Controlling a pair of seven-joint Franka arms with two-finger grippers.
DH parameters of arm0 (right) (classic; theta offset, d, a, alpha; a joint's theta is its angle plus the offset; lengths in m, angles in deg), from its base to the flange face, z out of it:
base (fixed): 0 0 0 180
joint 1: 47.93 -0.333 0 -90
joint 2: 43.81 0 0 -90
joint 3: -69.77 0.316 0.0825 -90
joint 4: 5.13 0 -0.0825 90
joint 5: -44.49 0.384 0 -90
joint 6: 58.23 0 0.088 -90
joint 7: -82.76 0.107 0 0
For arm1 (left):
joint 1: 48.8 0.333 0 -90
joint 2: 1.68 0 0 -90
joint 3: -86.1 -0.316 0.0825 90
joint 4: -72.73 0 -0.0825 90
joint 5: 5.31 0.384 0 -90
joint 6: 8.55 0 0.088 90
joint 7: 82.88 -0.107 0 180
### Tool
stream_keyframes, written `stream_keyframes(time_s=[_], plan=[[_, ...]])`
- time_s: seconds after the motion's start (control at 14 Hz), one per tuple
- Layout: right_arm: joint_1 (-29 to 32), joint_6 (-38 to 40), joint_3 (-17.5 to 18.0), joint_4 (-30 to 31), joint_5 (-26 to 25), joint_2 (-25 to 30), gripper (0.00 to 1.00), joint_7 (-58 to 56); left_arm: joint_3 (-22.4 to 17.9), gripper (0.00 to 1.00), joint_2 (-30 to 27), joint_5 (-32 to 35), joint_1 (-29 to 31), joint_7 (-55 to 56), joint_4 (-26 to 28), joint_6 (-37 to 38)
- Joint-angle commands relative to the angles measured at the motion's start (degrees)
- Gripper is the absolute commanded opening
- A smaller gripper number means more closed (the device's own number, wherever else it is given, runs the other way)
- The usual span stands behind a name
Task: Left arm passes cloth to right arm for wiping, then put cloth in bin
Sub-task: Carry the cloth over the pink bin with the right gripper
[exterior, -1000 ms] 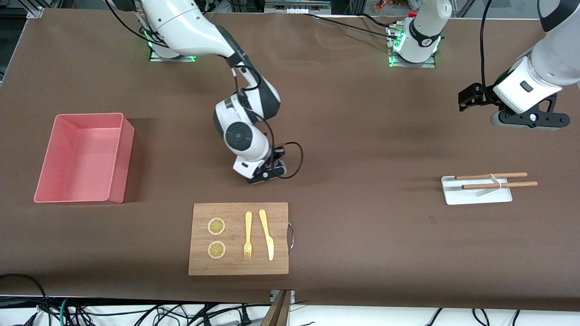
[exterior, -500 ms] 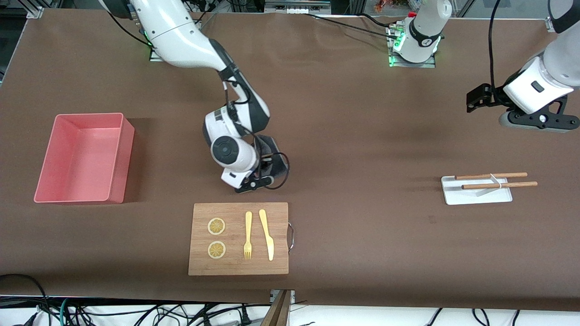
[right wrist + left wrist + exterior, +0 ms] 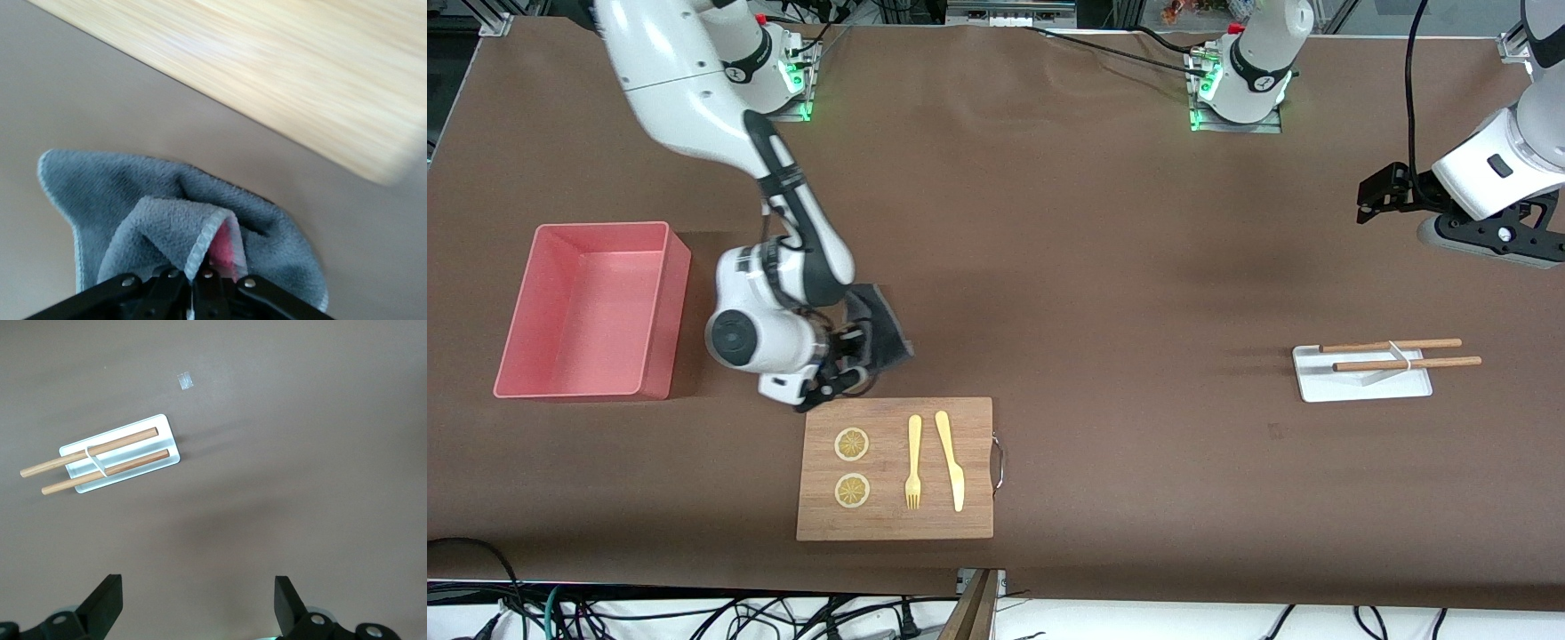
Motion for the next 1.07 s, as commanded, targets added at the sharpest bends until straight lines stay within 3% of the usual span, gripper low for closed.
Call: stream_keyframes(time_s=[0.0, 0.29, 0.64, 1.0], plan=[[6.57, 5.0, 0.88, 3.34, -4.99, 5.45, 0.0, -8.73, 0.3, 1.0, -0.88, 0.61, 0.64, -1.4, 0.42, -0.59], [13.18, 13.53, 0.96, 3.6, -9.32, 9.41, 0.0, -16.92, 0.3, 1.0, -0.87, 0.61, 0.55, -1.31, 0.42, -0.59], [13.45, 17.76, 1.14, 4.04, -10.91, 13.89, 0.0, -15.62, 0.3, 1.0, -0.88, 0.61, 0.55, -0.69, 0.42, -0.59], [13.63, 25.3, 1.4, 4.13, -10.12, 22.06, 0.0, -14.91, 0.38, 1.0, -0.88, 0.52, 0.55, -0.78, 0.42, -0.59]])
